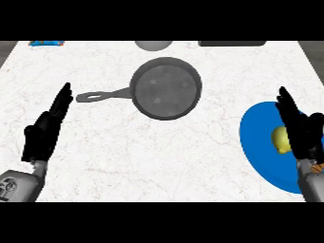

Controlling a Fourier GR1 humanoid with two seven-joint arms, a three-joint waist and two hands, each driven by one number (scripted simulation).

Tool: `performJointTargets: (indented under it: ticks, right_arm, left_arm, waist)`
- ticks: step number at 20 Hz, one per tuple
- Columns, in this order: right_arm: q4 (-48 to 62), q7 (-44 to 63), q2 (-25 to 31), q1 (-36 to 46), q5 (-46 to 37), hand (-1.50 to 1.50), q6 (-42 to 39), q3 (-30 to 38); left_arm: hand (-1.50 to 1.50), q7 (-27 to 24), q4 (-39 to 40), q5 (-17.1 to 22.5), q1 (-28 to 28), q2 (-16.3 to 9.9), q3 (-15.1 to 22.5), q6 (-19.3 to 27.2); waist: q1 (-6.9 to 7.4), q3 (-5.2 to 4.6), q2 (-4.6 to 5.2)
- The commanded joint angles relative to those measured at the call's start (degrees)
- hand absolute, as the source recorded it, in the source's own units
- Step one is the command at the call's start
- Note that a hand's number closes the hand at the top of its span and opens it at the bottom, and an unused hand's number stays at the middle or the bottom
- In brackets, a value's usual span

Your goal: Pick the lemon from the plate and place it in the pan

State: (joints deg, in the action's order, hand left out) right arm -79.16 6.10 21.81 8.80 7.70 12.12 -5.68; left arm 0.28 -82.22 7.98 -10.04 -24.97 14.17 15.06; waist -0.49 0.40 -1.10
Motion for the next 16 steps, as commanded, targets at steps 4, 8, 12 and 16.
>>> performJointTargets:
  ticks: [4, 8, 12, 16]
  right_arm:
    - [-12.00, -16.55, 1.72, 2.56, -2.59, -1.50, -1.75, 0.87]
    - [-7.25, -16.62, 14.13, -0.04, -17.37, 1.50, 8.31, 8.34]
    - [-15.71, -32.53, -7.28, -1.89, -1.26, 1.50, 20.45, 18.15]
    - [-19.78, -53.31, -10.87, -17.91, -0.63, -1.50, 13.70, 17.40]
  left_arm:
    - [0.00, 4.53, 4.61, -0.23, 4.25, -4.71, -5.16, 1.64]
    - [0.00, 6.69, 6.49, 0.49, 5.66, -4.95, -6.25, 2.64]
    - [0.00, 8.54, 8.67, 2.75, 7.44, -5.48, -8.78, 2.44]
    - [0.00, 10.61, 7.59, 3.73, 7.02, -7.76, -9.72, -0.23]
  waist:
    - [0.47, -0.34, 0.51]
    - [-4.84, -2.33, 0.94]
    - [-3.60, 0.22, 0.23]
    - [-2.19, -0.13, 0.60]
